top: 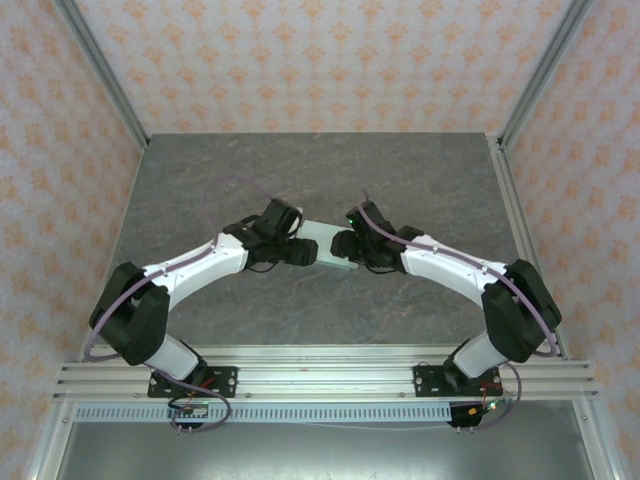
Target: Fold the paper box
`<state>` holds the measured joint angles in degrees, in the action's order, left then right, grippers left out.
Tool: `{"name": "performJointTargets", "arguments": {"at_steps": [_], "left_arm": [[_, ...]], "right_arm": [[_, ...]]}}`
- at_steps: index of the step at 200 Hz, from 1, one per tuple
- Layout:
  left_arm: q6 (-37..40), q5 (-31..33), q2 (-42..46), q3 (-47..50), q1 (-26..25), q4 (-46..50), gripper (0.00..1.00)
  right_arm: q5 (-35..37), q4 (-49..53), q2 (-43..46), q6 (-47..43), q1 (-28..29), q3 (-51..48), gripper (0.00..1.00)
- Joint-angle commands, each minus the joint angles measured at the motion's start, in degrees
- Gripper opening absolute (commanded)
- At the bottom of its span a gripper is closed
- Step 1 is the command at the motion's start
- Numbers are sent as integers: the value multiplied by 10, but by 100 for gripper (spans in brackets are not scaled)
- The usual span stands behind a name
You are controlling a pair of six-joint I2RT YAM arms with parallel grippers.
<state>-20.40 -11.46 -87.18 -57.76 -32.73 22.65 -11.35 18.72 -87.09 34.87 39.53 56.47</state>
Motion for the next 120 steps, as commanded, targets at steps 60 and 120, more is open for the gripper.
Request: {"name": "performJointTargets", "arguments": {"at_steps": [60, 120], "left_arm": [[12, -6, -44, -21, 24, 1, 72], [8, -3, -54, 2, 24, -11, 71]], "right_arm": [[30, 34, -30, -20, -5, 18, 65], [23, 22, -32, -12, -6, -2, 64]]}}
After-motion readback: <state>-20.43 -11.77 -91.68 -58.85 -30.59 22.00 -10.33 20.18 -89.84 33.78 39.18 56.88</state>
